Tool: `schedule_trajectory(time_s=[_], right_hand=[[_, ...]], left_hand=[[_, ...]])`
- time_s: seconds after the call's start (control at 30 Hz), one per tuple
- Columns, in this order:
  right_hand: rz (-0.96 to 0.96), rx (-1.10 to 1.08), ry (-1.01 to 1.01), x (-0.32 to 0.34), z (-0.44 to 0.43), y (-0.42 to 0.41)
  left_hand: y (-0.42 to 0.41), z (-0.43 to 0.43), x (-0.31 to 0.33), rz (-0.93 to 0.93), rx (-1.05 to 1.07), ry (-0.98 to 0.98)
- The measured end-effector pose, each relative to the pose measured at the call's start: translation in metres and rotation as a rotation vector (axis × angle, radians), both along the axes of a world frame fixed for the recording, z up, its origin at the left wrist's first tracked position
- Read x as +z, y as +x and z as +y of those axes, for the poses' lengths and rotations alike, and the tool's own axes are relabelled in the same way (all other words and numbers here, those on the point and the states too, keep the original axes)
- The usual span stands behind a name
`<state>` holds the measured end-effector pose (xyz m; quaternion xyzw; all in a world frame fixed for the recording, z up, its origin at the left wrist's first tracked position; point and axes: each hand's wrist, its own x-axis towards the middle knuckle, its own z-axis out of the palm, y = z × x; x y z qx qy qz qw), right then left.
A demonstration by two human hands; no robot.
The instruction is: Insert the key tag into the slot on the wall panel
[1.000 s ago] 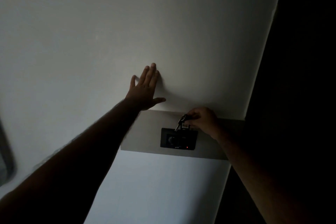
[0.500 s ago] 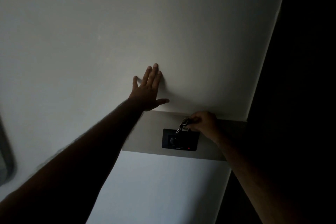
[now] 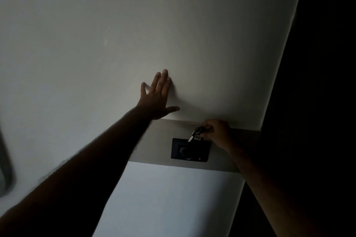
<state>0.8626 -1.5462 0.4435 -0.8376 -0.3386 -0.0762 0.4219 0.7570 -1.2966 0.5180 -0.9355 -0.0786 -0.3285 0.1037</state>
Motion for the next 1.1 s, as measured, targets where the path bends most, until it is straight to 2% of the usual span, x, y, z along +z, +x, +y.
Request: schedule_trajectory(time_s=[0.63,0.83,0.97,1.1], right_hand=[[-0.072,0.056,-0.145,-0.017,-0.002,-0.008],[-0.176,0.061,-0.135,-0.021,-0.002,-0.012],[-0.175,0.073,-0.096,-0.027,-0.004,-0.011],[-0.257,0.029,-0.199,-0.033,-0.008,-0.006]], left_hand=[[0.002,-0.002,0.000,0.014,-0.003,-0.015],[0.002,-0.002,-0.002,-0.002,-0.001,-0.008],[0.002,-0.003,-0.002,-0.011,0.000,-0.008],[0.003,-0.002,-0.003,0.002,0.010,-0.018]])
